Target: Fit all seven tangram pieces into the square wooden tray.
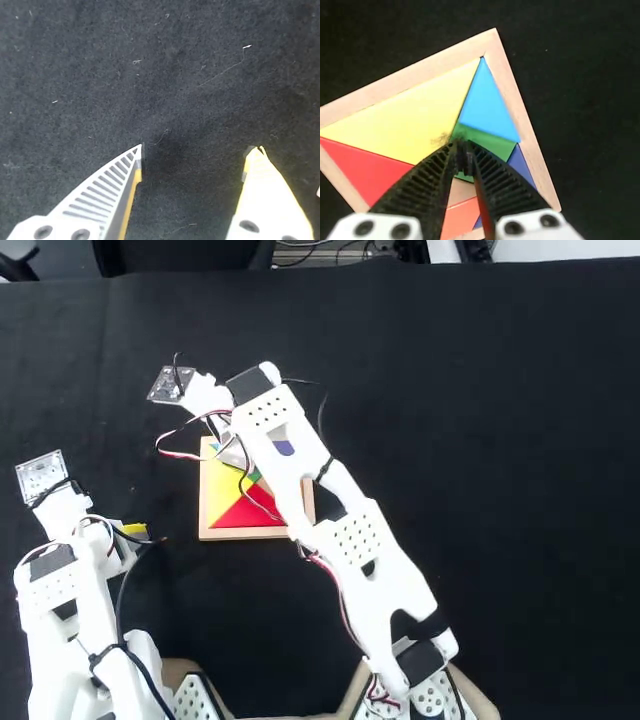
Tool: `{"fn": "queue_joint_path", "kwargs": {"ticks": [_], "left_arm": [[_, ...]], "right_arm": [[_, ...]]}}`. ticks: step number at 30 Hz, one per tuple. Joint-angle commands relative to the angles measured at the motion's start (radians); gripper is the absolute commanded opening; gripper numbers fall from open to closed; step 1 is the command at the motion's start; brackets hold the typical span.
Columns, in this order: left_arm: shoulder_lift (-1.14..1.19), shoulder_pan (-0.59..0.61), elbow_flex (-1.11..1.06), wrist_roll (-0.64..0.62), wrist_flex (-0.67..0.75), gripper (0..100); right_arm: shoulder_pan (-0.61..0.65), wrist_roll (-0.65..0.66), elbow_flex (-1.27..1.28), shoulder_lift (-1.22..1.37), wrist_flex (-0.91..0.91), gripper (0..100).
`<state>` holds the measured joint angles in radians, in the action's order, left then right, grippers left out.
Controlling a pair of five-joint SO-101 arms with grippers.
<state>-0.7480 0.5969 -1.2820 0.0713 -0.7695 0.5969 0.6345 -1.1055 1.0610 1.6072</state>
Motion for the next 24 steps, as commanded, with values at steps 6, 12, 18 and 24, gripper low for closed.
{"fn": "queue_joint_path", "kwargs": {"ticks": [6, 12, 18, 24], "left_arm": [[-0.017, -0.013, 0.005, 0.0, 0.014, 32], [-0.018, -0.013, 0.005, 0.0, 0.014, 32], [-0.018, -0.013, 0.005, 0.0, 0.014, 32], [-0.018, -0.013, 0.005, 0.0, 0.014, 32]], "right_arm": [[-0.025, 0.009, -0.045, -0.01, -0.114, 1.1], [-0.008, 0.009, -0.038, 0.024, -0.15, 1.1], [-0.011, 0.011, -0.199, -0.047, 0.02, 1.1], [0.003, 0.003, -0.312, 0.036, -0.048, 1.1]]}}
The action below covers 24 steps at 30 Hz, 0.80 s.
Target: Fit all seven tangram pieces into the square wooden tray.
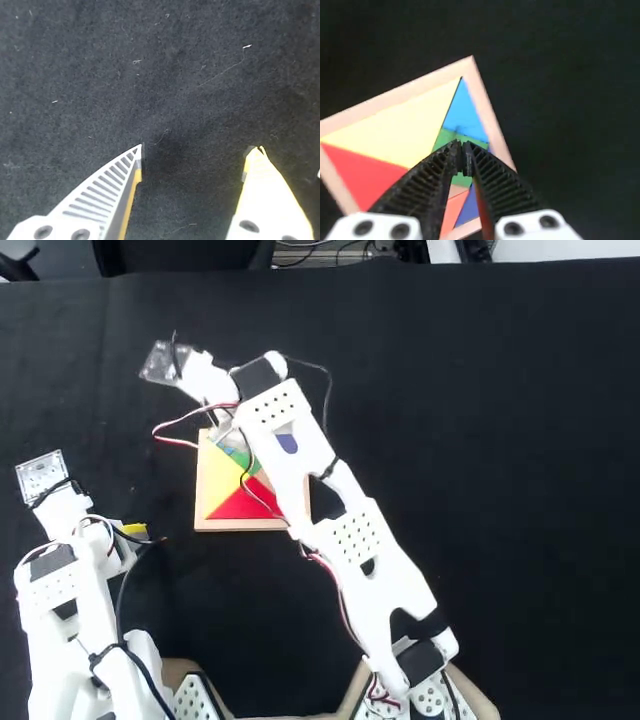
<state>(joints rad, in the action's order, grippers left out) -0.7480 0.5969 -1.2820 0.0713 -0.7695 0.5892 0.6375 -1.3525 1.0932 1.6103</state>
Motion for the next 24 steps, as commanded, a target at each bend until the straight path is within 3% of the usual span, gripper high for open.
{"fn": "queue_joint_path", "kwargs": {"ticks": [1, 6, 12, 17, 20, 24], "left_arm": [[-0.018, -0.013, 0.005, 0.0, 0.014, 32], [-0.018, -0.013, 0.005, 0.0, 0.014, 32], [-0.018, -0.013, 0.005, 0.0, 0.014, 32], [-0.018, -0.013, 0.007, 0.0, 0.014, 32], [-0.018, -0.013, 0.008, -0.006, 0.014, 32], [-0.018, -0.044, 0.015, -0.008, 0.014, 32]], "right_arm": [[0.012, 0.005, -0.065, 0.044, -0.074, 1.1], [0.018, 0.006, -0.084, 0.202, -0.072, 1.1], [-0.02, 0.0, -0.314, 0.159, 0.072, 1.1], [-0.025, 0.005, -0.206, 0.185, 0.031, 1.1], [-0.068, -0.003, -0.323, 0.119, 0.155, 1.1], [-0.241, -0.233, -0.289, -0.223, 0.158, 1.1]]}}
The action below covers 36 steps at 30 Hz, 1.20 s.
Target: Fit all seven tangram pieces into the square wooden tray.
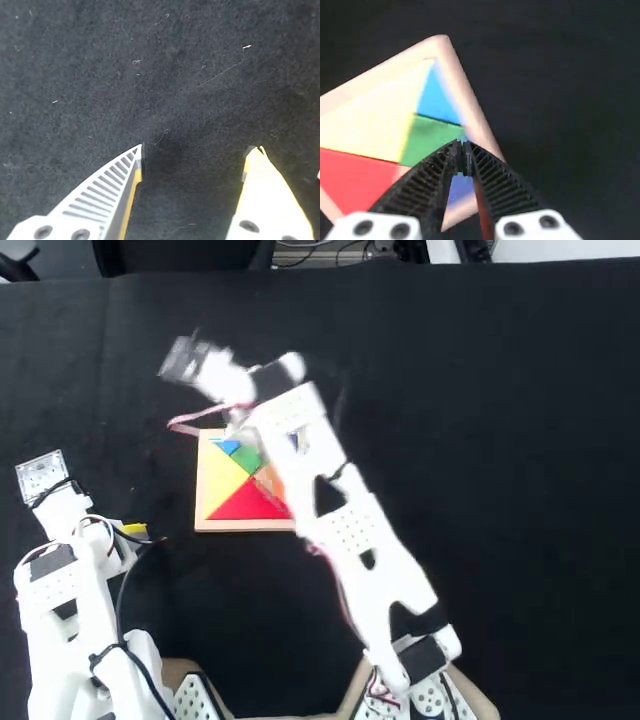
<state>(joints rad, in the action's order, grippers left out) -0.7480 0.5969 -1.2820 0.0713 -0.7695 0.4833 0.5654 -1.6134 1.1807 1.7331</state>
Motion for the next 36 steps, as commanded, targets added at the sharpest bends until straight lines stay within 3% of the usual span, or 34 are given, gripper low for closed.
{"fn": "queue_joint_path", "kwargs": {"ticks": [1, 3, 8, 11, 14, 20, 29, 36], "left_arm": [[-0.02, -0.082, 0.022, -0.008, 0.003, 32], [-0.034, -0.151, 0.079, -0.008, -0.038, 32], [-0.167, -0.166, 0.414, -0.006, -0.18, 32], [-0.301, -0.205, 0.615, 0.0, -0.143, 32], [-0.454, -0.278, 0.68, 0.0, -0.107, 32], [-0.71, -0.467, 0.489, -0.008, 0.0, 32], [-1.089, -0.338, 0.236, -0.003, 0.095, 32], [-1.054, -0.26, 0.002, -0.031, 0.106, 32]], "right_arm": [[-0.181, -0.222, -0.012, -0.4, 0.035, 1.1], [-0.272, -0.293, 0.039, -0.562, 0.035, 1.1], [-0.41, -0.379, 0.257, -0.928, 0.035, 1.1], [-0.453, -0.463, 0.418, -1.168, 0.035, 1.1], [-0.506, -0.499, 0.587, -1.403, 0.034, 1.1], [-0.519, -0.491, 0.99, -1.75, -0.018, 1.1], [-0.525, -0.489, 1.609, -2.206, -0.236, 1.1], [-0.525, -0.489, 2.296, -2.534, -0.744, 1.1]]}}
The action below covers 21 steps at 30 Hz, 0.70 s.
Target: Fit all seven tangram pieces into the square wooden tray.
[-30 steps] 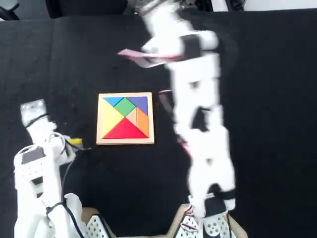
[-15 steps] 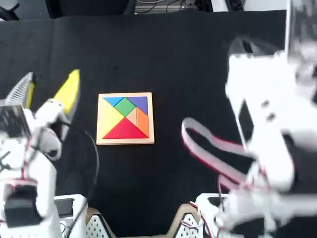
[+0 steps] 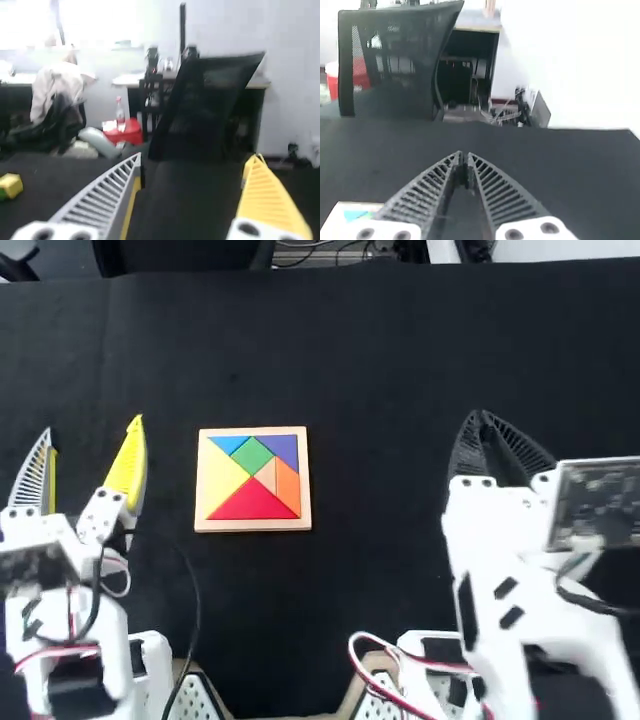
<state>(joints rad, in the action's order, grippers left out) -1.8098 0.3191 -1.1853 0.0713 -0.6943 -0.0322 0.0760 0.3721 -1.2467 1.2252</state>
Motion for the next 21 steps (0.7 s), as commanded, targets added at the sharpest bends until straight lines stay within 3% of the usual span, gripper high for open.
{"fn": "queue_joint_path", "kwargs": {"ticks": [1, 6, 9, 13, 16, 21], "left_arm": [[0.008, 0.018, -0.128, -0.06, 0.057, 32], [0.017, 0.018, -0.351, -0.152, 0.299, 32], [0.017, -0.008, -0.498, -0.06, 0.463, 32], [0.043, -0.073, -0.515, 0.012, 0.485, 32], [0.084, -0.145, -0.516, 0.0, 0.419, 32], [0.173, -0.188, -0.521, -0.176, 0.123, 32]], "right_arm": [[-0.009, 0.0, 0.418, -0.148, -0.328, 1.1], [-0.005, 0.031, 0.872, -0.349, -0.766, 1.2], [0.012, 0.127, 1.081, -0.458, -0.984, 1.2], [0.068, 0.222, 1.323, -0.558, -1.217, 1.2], [0.106, 0.193, 1.316, -0.565, -1.069, 1.2], [0.112, 0.028, 1.317, -0.556, -0.647, 1.2]]}}
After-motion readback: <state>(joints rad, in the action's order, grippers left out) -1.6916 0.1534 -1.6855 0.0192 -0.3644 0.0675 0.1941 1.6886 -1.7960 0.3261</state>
